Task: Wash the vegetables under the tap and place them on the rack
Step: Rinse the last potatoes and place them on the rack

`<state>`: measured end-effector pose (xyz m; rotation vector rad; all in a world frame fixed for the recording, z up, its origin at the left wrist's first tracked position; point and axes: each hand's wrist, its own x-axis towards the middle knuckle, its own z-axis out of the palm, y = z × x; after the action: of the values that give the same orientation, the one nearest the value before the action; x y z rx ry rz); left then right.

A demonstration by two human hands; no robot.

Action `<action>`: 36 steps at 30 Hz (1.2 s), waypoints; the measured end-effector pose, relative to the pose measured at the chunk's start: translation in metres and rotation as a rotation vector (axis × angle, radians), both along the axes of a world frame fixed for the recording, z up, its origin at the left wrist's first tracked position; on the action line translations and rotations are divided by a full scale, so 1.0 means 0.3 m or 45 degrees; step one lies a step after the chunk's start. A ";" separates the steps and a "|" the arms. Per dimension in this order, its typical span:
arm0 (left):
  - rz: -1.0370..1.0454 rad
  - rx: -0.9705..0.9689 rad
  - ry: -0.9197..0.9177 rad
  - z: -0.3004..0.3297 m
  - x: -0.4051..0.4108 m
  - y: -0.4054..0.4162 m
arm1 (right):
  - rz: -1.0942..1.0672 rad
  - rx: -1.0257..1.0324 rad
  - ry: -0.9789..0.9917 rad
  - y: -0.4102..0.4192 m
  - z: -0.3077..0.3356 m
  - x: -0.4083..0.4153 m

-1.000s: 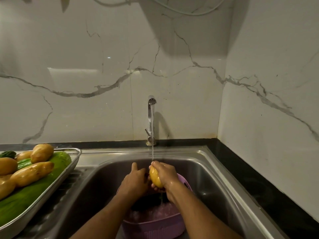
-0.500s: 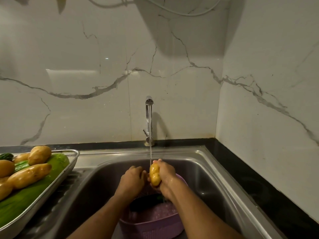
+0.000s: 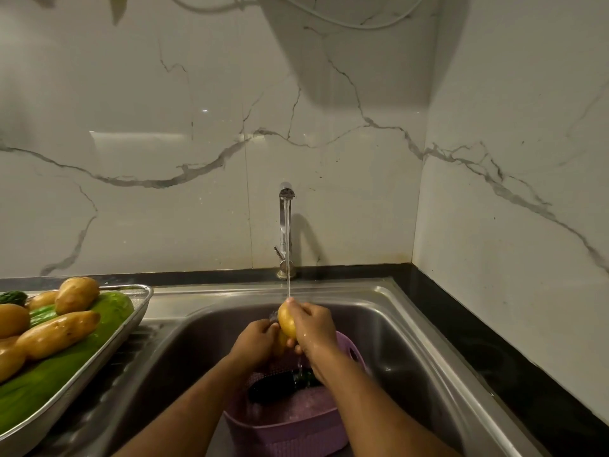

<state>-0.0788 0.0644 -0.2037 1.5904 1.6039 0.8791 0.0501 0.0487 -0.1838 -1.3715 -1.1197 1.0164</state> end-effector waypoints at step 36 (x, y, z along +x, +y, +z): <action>-0.125 0.079 0.523 0.071 0.006 -0.122 | -0.183 -0.031 -0.894 -0.076 0.021 0.079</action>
<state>-0.0771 0.0279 -0.1824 1.9715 1.7658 0.5787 0.0737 0.0260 -0.1775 -1.8663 -1.4803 0.4386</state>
